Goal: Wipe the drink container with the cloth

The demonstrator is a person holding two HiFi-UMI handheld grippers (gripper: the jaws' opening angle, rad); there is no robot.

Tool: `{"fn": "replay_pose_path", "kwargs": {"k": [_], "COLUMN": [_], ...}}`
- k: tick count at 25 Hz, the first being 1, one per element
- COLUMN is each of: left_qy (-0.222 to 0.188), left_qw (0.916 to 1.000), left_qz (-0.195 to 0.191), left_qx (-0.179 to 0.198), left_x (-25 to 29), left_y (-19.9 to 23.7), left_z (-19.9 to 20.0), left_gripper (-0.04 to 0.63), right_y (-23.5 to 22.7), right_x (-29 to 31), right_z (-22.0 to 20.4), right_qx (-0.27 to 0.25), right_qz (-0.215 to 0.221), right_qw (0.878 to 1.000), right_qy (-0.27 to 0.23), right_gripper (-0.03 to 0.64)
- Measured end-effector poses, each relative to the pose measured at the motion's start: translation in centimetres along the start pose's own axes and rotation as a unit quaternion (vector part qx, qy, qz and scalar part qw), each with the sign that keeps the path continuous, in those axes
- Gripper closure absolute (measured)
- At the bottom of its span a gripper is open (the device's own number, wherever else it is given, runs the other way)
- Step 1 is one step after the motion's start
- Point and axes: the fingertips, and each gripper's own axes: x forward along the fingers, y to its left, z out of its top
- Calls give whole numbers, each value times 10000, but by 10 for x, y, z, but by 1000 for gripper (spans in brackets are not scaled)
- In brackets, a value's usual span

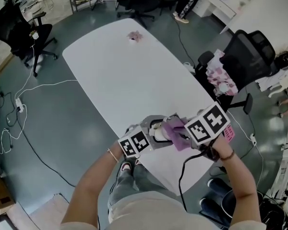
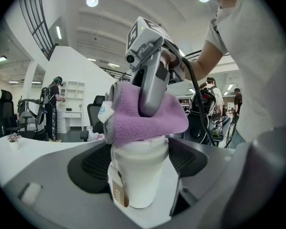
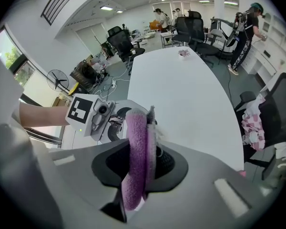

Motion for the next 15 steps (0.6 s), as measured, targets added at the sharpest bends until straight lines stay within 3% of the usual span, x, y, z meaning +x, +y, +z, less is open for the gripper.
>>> {"fn": "replay_pose_path", "kwargs": {"k": [15], "left_qy": [-7], "left_qw": [10000], "left_qz": [-6], "left_qx": [-15], "left_x": [1], "left_y": [0], "left_z": [1], "left_gripper": [218], "right_y": [-49], "right_x": [-21], "right_z": [5], "right_qx": [243], "right_qz": [-599], "right_qw": [9977], "right_qy": [-189], "right_gripper": [548]}}
